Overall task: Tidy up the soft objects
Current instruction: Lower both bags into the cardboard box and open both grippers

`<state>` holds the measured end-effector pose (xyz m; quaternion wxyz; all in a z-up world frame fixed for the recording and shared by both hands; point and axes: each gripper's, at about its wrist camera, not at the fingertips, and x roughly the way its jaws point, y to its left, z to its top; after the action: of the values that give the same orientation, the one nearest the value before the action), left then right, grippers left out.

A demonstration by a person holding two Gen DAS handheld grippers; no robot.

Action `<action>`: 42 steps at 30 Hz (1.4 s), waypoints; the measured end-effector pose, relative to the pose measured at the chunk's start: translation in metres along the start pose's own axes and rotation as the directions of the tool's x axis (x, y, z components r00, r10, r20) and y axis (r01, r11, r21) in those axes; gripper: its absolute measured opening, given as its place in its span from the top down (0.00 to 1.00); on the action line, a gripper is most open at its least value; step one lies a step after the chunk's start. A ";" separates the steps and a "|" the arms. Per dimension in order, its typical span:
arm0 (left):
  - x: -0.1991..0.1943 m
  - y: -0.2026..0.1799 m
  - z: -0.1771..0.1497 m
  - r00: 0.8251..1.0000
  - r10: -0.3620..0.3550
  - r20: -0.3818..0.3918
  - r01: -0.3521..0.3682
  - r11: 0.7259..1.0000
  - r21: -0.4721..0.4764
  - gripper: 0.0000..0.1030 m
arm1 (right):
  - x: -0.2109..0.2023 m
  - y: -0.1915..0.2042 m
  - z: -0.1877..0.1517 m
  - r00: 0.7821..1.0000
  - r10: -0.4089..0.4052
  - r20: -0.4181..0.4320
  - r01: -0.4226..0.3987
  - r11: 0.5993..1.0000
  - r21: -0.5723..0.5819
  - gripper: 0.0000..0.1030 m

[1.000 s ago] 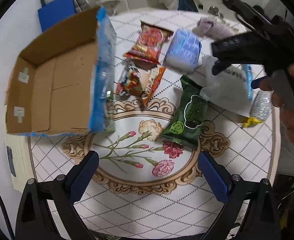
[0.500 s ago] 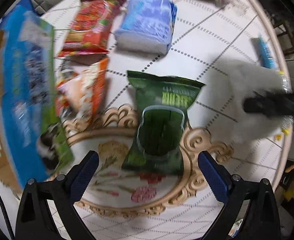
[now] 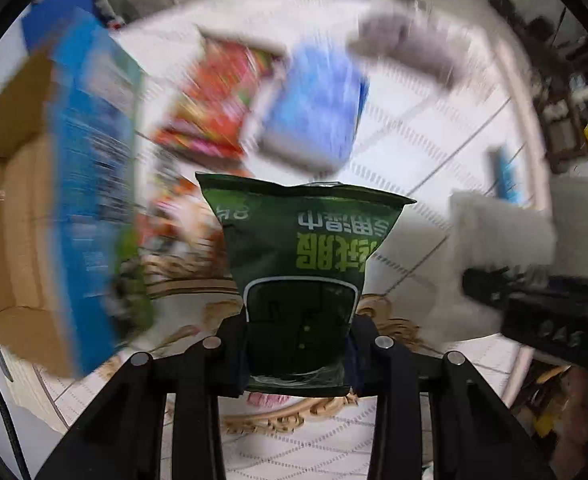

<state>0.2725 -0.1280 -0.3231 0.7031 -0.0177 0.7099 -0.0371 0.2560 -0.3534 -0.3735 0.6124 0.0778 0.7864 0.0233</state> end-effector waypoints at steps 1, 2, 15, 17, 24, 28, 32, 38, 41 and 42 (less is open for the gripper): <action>-0.028 0.010 0.000 0.999 -0.016 0.047 0.017 1.000 -0.012 0.69 | -0.016 0.004 -0.006 0.999 0.018 0.027 -0.018 1.000 -0.014 0.36; -0.047 0.017 0.002 0.997 -0.022 0.073 0.023 1.000 -0.018 0.69 | -0.040 0.016 -0.017 0.996 0.050 0.072 -0.047 0.998 -0.046 0.36; -0.107 0.253 0.035 0.996 -0.027 0.090 0.041 0.985 -0.165 0.68 | -0.118 0.310 -0.028 0.950 0.263 0.169 -0.200 0.927 -0.318 0.35; -0.086 0.280 0.039 0.998 -0.037 0.044 0.044 0.984 -0.173 0.68 | -0.101 0.355 -0.010 0.961 0.223 0.165 -0.164 0.936 -0.311 0.35; -0.014 0.345 0.083 0.990 -0.127 -0.067 0.111 0.973 -0.202 0.68 | -0.013 0.424 0.054 0.991 0.093 0.092 -0.065 0.960 -0.273 0.35; 0.018 0.353 0.097 0.981 -0.149 -0.126 0.124 0.974 -0.189 0.68 | 0.015 0.442 0.069 0.996 0.031 0.085 -0.007 0.963 -0.269 0.35; 0.035 0.351 0.104 0.975 -0.156 -0.162 0.130 0.979 -0.158 0.67 | 0.031 0.456 0.081 0.995 -0.031 0.093 0.056 0.960 -0.274 0.35; 0.028 0.344 0.104 0.968 -0.169 -0.184 0.142 0.978 -0.150 0.47 | 0.037 0.460 0.085 0.997 -0.044 0.057 0.057 0.962 -0.267 0.19; 0.009 0.342 0.101 0.981 -0.129 -0.147 0.113 0.987 -0.111 0.16 | 0.023 0.461 0.079 0.995 -0.056 0.078 0.076 0.957 -0.280 0.06; 0.002 0.342 0.099 0.984 -0.120 -0.131 0.107 0.989 -0.105 0.11 | 0.017 0.460 0.075 0.994 -0.060 0.088 0.083 0.956 -0.283 0.04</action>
<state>0.3812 0.2095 -0.3524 0.6477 -0.0900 0.7553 -0.0436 0.3675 0.0988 -0.3478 0.6479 -0.0393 0.7525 0.1116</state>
